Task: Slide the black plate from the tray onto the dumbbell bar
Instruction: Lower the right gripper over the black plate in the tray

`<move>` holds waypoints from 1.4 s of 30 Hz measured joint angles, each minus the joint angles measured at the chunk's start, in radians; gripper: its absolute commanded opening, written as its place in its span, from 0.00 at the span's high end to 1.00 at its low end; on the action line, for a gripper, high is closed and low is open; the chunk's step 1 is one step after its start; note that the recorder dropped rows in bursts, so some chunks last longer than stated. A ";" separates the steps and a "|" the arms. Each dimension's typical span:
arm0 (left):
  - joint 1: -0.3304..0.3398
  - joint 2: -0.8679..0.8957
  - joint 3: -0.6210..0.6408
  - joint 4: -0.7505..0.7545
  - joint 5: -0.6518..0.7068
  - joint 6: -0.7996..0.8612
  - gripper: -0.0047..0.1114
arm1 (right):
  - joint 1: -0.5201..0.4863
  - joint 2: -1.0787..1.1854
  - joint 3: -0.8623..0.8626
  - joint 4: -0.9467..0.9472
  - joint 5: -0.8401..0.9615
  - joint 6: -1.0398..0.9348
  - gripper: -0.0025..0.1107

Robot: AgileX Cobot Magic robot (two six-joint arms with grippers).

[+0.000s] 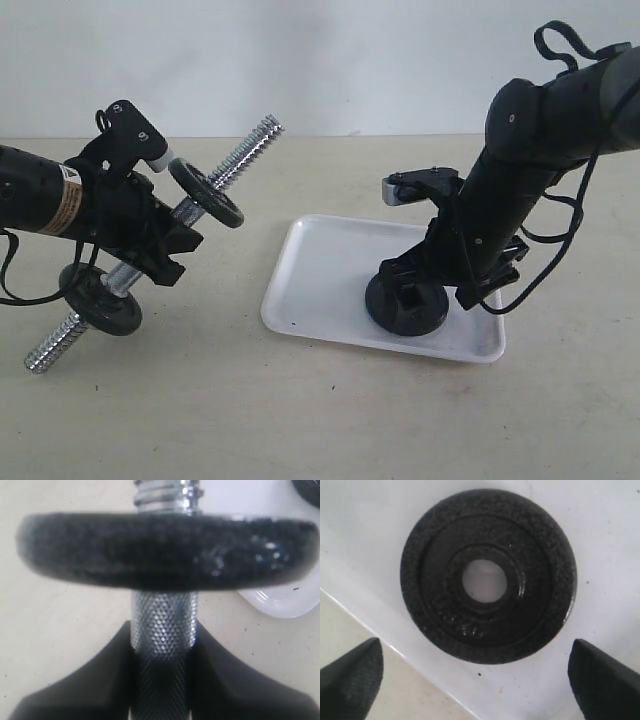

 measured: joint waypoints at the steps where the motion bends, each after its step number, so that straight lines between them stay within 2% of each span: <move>1: 0.000 0.000 0.000 0.000 -0.002 0.000 0.92 | 0.000 0.000 0.000 0.000 0.000 0.000 0.19; 6: 0.000 0.000 0.000 0.000 -0.002 0.000 0.92 | 0.000 0.000 -0.034 0.000 0.061 0.019 0.19; 8: 0.000 0.000 0.000 0.000 -0.004 0.000 0.92 | 0.002 0.000 -0.067 -0.005 0.098 0.026 0.22; 14: 0.000 0.000 0.000 0.000 -0.004 0.000 0.92 | 0.081 0.000 -0.173 -0.135 0.168 0.071 0.49; 20: 0.000 0.000 0.000 0.000 -0.004 0.000 0.92 | 0.159 0.000 -0.198 -0.204 0.193 0.072 0.49; 29: 0.000 0.000 0.000 0.000 -0.004 0.000 0.92 | 0.161 0.000 -0.198 -0.335 0.195 0.056 0.49; 36: 0.000 0.000 0.000 0.000 -0.004 0.000 0.92 | 0.161 0.000 -0.198 -0.347 0.186 0.056 0.49; 38: 0.000 0.000 0.000 0.000 -0.004 0.000 0.92 | 0.161 0.000 -0.198 -0.347 0.179 0.056 0.41; 41: 0.000 0.000 0.000 0.000 -0.004 0.000 0.92 | 0.161 0.000 -0.198 -0.347 0.172 0.043 0.09; 42: 0.000 0.000 0.000 0.000 -0.004 0.000 0.92 | 0.161 0.000 -0.198 -0.345 0.164 0.037 0.05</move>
